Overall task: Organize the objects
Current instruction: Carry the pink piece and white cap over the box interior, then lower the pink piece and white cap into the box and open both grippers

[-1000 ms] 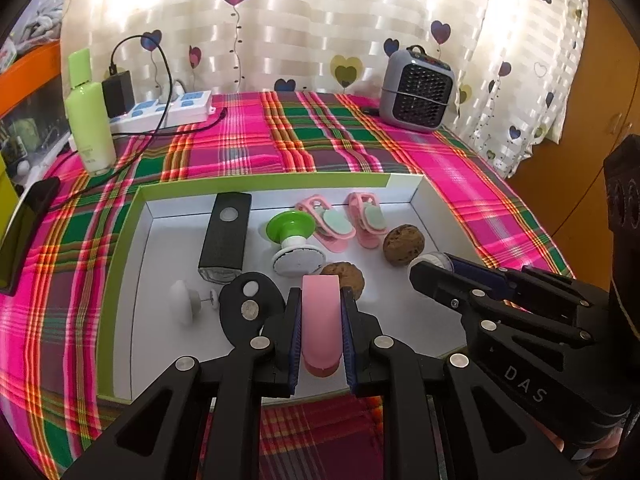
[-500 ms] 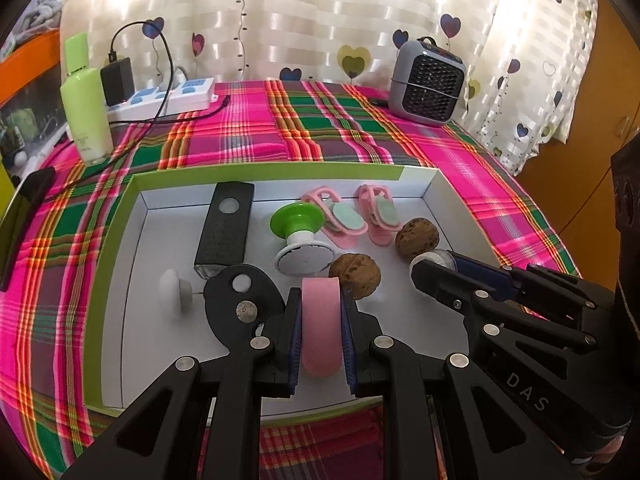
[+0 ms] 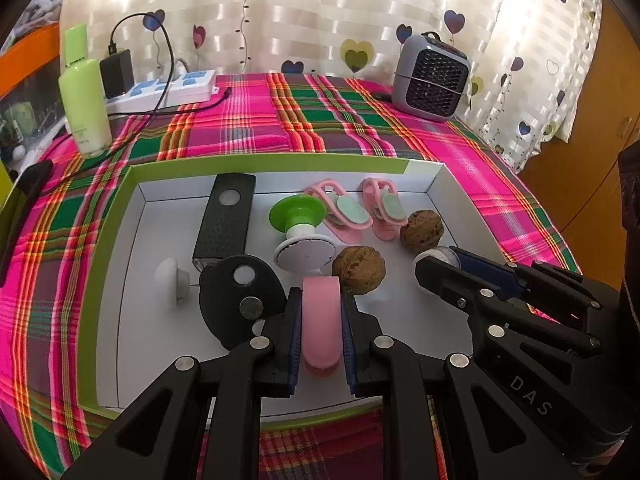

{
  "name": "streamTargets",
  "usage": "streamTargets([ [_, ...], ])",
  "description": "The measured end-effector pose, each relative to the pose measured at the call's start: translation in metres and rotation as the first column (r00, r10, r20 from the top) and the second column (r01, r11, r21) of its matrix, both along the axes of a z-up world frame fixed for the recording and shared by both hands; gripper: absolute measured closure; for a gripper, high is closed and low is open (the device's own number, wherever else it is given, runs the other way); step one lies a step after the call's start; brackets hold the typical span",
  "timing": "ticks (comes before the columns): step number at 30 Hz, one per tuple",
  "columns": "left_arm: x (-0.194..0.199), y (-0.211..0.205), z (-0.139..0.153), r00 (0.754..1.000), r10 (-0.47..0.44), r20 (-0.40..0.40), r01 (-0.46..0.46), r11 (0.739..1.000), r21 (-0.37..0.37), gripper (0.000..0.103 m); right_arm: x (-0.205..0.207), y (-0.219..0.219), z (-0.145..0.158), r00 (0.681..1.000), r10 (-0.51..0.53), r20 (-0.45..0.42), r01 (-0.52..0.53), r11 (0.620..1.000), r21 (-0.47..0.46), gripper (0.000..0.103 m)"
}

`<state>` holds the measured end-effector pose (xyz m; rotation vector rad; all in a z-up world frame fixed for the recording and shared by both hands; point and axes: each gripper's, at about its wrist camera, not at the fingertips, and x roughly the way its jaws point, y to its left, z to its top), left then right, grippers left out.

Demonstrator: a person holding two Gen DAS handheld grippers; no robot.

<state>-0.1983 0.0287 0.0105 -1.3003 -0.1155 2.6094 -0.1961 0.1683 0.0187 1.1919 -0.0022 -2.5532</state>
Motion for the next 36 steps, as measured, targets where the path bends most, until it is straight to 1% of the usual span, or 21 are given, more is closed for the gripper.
streamTargets([
  [4, 0.0000, 0.0002, 0.0001, 1.000, -0.002, -0.001, 0.002, 1.000, -0.001, 0.086, -0.0003, 0.0002, 0.0002, 1.000, 0.002, 0.002, -0.002, 1.000, 0.000, 0.083],
  [9, 0.0001, 0.0005, 0.0003, 1.000, -0.005, -0.002, 0.005, 1.000, 0.001, 0.081, -0.0007, -0.0001, -0.0002, 1.000, -0.002, 0.001, 0.002, 1.000, 0.007, 0.083],
  [13, 0.0002, 0.0003, 0.0009, 1.000, -0.002, -0.001, 0.002, 1.000, 0.001, 0.080, -0.0007, 0.0000, -0.0002, 1.000, -0.002, 0.000, 0.002, 1.000, 0.010, 0.082],
  [17, 0.0006, -0.0009, 0.0011, 1.000, 0.001, -0.001, -0.001, 1.000, 0.002, 0.072, -0.0008, 0.0011, 0.0004, 1.000, -0.004, 0.001, 0.004, 1.000, -0.004, 0.079],
  [22, 0.0016, -0.0023, 0.0013, 1.000, 0.006, 0.001, -0.006, 1.000, 0.006, 0.071, 0.0003, 0.0005, 0.0009, 1.000, -0.003, -0.002, 0.003, 1.000, 0.002, 0.076],
  [26, 0.0020, -0.0041, 0.0015, 1.000, 0.009, -0.002, -0.009, 1.000, 0.007, 0.064, 0.0007, 0.0005, 0.0021, 1.000, -0.007, -0.007, 0.007, 1.000, 0.005, 0.076],
  [31, 0.0044, -0.0043, 0.0039, 1.000, 0.010, -0.010, -0.010, 1.000, -0.002, 0.063, 0.0017, 0.0013, 0.0037, 1.000, -0.015, -0.014, 0.015, 1.000, 0.012, 0.072],
  [36, 0.0088, -0.0050, 0.0078, 1.000, 0.013, -0.026, -0.013, 1.000, -0.004, 0.063, 0.0036, 0.0041, 0.0053, 1.000, -0.026, -0.015, 0.026, 1.000, 0.003, 0.071],
])
